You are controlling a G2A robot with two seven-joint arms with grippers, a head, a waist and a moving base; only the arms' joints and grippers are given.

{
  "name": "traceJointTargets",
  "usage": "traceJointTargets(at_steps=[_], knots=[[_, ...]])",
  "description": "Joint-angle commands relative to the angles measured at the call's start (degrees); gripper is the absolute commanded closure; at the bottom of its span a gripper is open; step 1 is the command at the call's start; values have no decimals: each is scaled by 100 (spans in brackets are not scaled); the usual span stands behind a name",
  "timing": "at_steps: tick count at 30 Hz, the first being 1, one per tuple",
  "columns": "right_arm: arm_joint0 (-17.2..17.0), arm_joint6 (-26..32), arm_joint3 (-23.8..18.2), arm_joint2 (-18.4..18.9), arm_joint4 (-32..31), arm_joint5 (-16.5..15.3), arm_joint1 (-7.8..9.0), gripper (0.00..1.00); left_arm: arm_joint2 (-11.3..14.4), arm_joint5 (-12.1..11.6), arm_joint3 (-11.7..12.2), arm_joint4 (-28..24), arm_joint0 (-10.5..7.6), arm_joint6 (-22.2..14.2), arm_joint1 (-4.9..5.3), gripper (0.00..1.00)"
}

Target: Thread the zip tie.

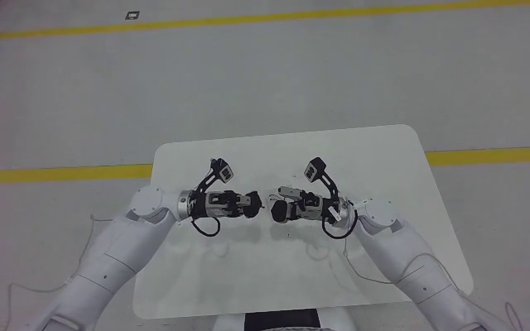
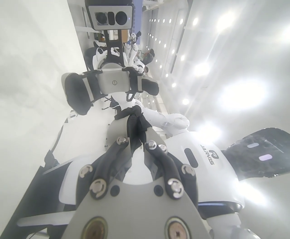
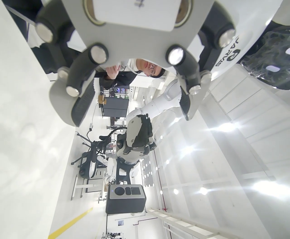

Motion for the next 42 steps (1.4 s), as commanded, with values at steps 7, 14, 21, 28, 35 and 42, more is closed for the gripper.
traceJointTargets(at_steps=[7, 14, 21, 28, 35, 42], knots=[[0, 0, 0, 0, 0, 0, 0, 0, -601, -275, -459, 939, 263, 253, -92, 100], [0, 0, 0, 0, 0, 0, 0, 0, -1323, -275, -341, 1223, 540, 147, -417, 100], [0, 0, 0, 0, 0, 0, 0, 0, -1411, -275, -237, 1168, 551, 18, -487, 100], [0, 0, 0, 0, 0, 0, 0, 0, -1424, -275, -87, 1320, 580, 381, -499, 100], [0, 0, 0, 0, 0, 0, 0, 0, -1755, -275, 98, 567, 683, -69, -551, 100], [0, 0, 0, 0, 0, 0, 0, 0, -1998, -275, 216, 254, 711, -452, -600, 100]])
